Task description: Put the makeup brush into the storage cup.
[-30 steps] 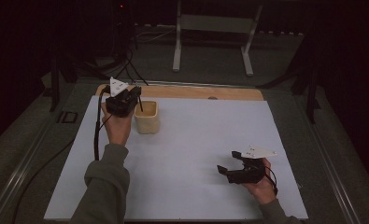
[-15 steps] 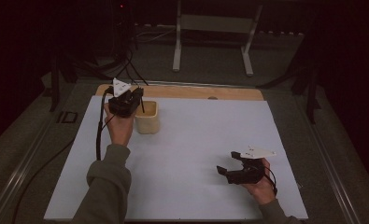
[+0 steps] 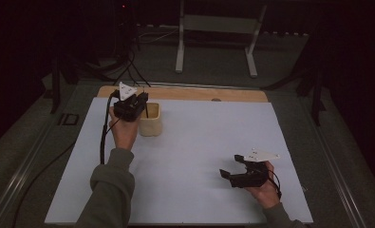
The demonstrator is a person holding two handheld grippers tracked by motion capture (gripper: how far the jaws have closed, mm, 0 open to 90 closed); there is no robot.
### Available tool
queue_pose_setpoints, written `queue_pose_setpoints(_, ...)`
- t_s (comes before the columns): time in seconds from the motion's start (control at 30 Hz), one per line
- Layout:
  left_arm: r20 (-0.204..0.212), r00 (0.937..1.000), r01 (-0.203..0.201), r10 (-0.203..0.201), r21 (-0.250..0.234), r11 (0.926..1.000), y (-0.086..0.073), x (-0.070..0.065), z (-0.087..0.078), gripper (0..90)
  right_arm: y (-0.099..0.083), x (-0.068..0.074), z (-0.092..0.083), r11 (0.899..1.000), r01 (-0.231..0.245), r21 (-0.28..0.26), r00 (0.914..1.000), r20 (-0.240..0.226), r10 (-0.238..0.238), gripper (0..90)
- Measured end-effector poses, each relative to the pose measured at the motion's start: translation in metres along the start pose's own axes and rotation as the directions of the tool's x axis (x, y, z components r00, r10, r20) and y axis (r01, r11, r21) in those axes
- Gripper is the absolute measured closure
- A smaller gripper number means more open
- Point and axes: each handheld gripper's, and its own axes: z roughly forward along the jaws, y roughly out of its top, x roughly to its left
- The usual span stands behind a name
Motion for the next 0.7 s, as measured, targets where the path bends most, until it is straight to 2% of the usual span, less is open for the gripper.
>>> queue_pose_setpoints(0.27,0.002,0.9999,-0.012,0.012,0.023,0.9997,-0.0048,-0.0007,0.0015,85.0,-0.0001,0.0004,0.0001,1.0,0.0,0.001,1.0,0.0,0.0,13.7)
queue_pose_setpoints(0.4,0.017,0.9997,-0.019,0.018,0.044,0.9988,-0.007,-0.0008,0.0022,84.9,0.0,0.0004,-0.0002,1.0,0.0,0.0,1.0,0.001,0.0,13.7)
queue_pose_setpoints(0.43,0.031,0.9994,-0.014,0.013,0.044,0.9989,-0.0074,-0.0004,0.0021,84.7,-0.0001,0.0003,-0.0002,1.0,-0.001,0.0,1.0,0.001,0.001,13.7)
queue_pose_setpoints(0.47,0.044,0.999,-0.005,0.003,0.039,0.9992,-0.0075,0.0004,0.0021,78.8,-0.0002,0.0004,-0.0002,1.0,-0.001,0.001,1.0,0.001,0.001,13.7)
queue_pose_setpoints(0.5,0.071,0.9973,0.015,-0.017,0.033,0.9994,-0.0075,0.002,0.0022,67.7,-0.0002,0.0004,-0.0002,1.0,0.0,0.001,1.0,0.002,0.0,13.7)
queue_pose_setpoints(0.53,0.087,0.9955,0.034,-0.036,0.029,0.999,-0.0073,0.0037,0.0024,52.5,-0.0002,0.0004,-0.0002,1.0,-0.001,0.001,1.0,0.002,0.001,13.7)
queue_pose_setpoints(0.57,0.087,0.9955,0.034,-0.036,0.029,0.999,-0.0073,0.0037,0.0024,37.9,-0.0001,0.0002,-0.0002,1.0,-0.001,0.0,1.0,0.003,0.001,13.7)
queue_pose_setpoints(0.6,0.07,0.9959,0.055,-0.057,0.029,0.9981,-0.0063,0.0049,0.0021,24.3,-0.0001,0.0002,-0.0003,1.0,-0.001,0.0,1.0,0.003,0.001,13.7)
queue_pose_setpoints(0.63,0.07,0.9959,0.055,-0.057,0.029,0.9981,-0.0063,0.0049,0.0021,18.0,-0.0001,0.0002,-0.0004,1.0,-0.002,0.0,1.0,0.003,0.002,13.7)
queue_pose_setpoints(0.7,0.077,0.9946,0.068,-0.07,0.029,0.9973,-0.0058,0.0077,0.0006,13.9,-0.0001,0.0001,-0.0004,1.0,-0.002,0.0,1.0,0.004,0.002,13.7)
